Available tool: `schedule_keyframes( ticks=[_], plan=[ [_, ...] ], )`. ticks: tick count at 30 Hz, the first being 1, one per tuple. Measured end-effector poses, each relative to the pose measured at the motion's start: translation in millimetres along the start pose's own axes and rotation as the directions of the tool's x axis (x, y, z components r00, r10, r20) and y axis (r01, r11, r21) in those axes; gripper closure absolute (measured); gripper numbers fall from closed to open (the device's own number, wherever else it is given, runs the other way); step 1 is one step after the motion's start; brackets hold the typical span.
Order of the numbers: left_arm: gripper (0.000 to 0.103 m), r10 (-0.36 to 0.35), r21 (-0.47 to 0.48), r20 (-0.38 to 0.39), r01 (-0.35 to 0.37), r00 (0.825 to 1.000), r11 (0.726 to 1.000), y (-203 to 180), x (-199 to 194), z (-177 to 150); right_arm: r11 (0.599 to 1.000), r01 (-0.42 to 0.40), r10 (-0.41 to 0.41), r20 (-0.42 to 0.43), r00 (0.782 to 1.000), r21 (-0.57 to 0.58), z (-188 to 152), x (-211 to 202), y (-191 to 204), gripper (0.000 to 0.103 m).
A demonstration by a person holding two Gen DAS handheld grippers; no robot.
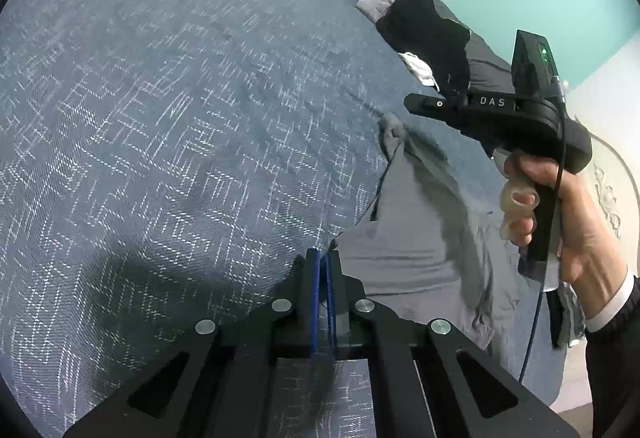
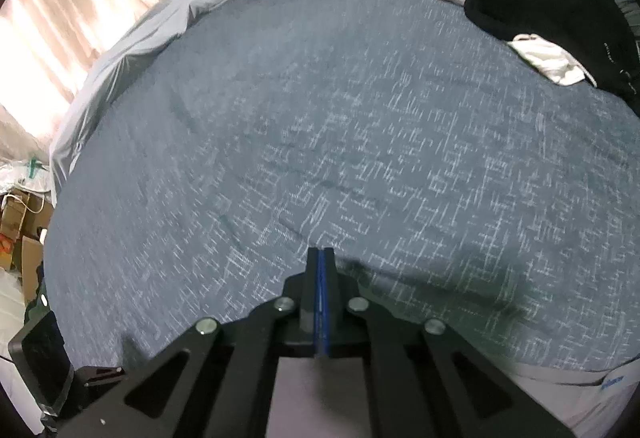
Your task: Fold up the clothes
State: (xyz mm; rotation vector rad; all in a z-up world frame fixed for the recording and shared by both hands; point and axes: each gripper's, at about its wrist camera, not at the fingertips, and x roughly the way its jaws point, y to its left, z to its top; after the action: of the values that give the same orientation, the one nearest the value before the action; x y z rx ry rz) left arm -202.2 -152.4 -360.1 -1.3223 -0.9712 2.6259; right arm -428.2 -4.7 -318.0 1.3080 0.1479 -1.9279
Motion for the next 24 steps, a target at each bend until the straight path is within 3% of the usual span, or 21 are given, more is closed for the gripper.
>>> schedule_keyframes(
  ticks=[3, 8, 11, 12, 17, 20, 24],
  plan=[
    [0.1, -0.006, -0.012, 0.0, 0.006, 1.0, 1.0, 2, 1, 0, 1.0, -0.008, 0.008, 0.009, 1.0, -0.004, 3, -4, -1, 0.103],
    [0.1, -0.007, -0.015, -0.002, 0.007, 1.0, 1.0, 4, 0, -1, 1.0, 0.022, -0.023, -0.062, 0.998, -0.003, 7, 8, -3, 0.099],
    [0.1, -0.006, -0.015, -0.002, 0.006, 1.0, 1.0, 3, 0, -1, 0.999, 0.04, -0.04, -0.087, 0.995, -0.005, 8, 15, -1, 0.064],
    [0.1, -0.006, -0.016, -0.002, 0.006, 1.0, 1.0, 3, 0, -2, 0.999, 0.039, -0.039, -0.091, 0.995, -0.004, 8, 17, 0, 0.063],
    [0.1, -0.005, -0.016, -0.002, 0.005, 1.0, 1.0, 3, 0, -2, 0.998, 0.049, -0.052, -0.111, 0.992, -0.031, 7, 24, 7, 0.066],
    [0.1, -0.006, -0.019, -0.006, 0.006, 1.0, 1.0, 2, 0, -1, 0.997, 0.055, -0.061, -0.112, 0.992, -0.054, 6, 28, 11, 0.091],
    [0.1, -0.006, -0.022, -0.008, 0.006, 1.0, 1.0, 4, -1, -3, 0.996, 0.057, -0.064, -0.097, 0.993, -0.075, 2, 25, 12, 0.102]
  ],
)
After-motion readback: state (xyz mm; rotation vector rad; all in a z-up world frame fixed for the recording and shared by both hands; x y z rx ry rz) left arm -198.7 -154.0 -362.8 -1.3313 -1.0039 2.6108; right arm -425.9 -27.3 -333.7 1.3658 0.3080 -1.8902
